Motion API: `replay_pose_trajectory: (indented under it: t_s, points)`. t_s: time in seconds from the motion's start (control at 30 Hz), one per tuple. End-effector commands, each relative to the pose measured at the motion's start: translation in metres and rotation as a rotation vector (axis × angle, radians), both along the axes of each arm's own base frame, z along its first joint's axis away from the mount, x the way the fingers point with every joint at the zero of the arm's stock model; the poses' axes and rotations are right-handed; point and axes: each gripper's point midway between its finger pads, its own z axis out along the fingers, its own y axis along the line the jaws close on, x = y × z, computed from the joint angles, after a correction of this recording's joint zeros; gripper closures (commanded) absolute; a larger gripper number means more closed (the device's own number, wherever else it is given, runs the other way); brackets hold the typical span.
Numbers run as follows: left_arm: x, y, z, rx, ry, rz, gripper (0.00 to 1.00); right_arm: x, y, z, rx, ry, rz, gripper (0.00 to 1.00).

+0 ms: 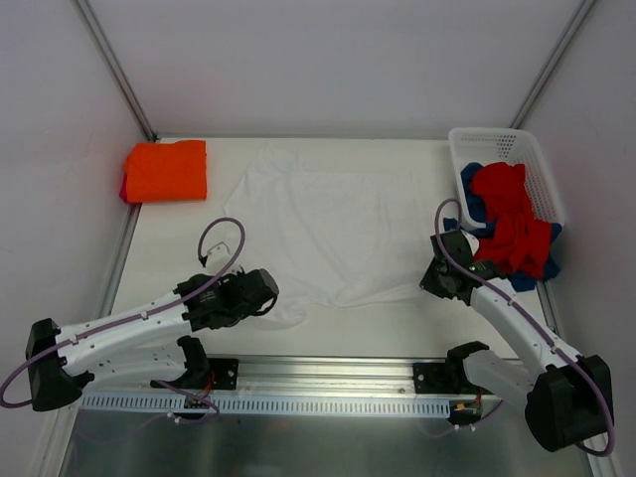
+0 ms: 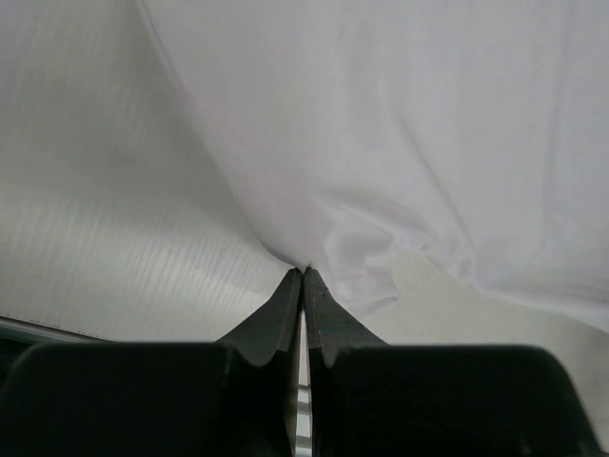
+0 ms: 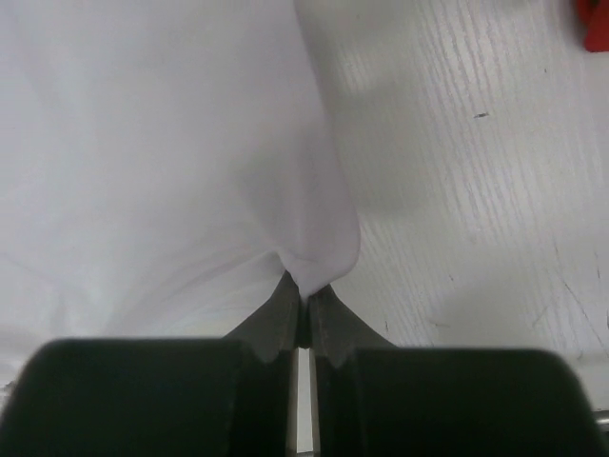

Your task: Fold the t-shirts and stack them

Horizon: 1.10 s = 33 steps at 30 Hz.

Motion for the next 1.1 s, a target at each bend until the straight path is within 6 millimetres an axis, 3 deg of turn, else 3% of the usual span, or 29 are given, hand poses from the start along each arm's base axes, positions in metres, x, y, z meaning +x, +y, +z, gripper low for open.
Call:
replay_pose_trajectory:
  t_s: [0.0,0.23,0.73,0.9,1.07]
  points:
    - [0.011,0.022,0.015,0.099,-0.027,0.012,1.0,0.0,-0.005,0.014,-0.04,0.015,0.011,0.99]
    - [0.053,0.035,0.031,0.189,-0.045,0.061,1.0,0.031,0.0,0.018,-0.08,0.021,0.011,1.0]
    - [0.165,0.004,0.04,0.167,-0.076,-0.058,1.0,0.118,0.009,0.014,-0.183,0.034,0.013,0.99]
    - [0.196,-0.004,0.032,0.164,-0.057,-0.059,1.0,0.138,0.008,0.009,-0.211,0.046,0.005,0.99]
    - [0.221,0.006,0.023,0.163,-0.037,-0.016,1.0,0.155,-0.002,0.012,-0.226,0.038,-0.028,1.0]
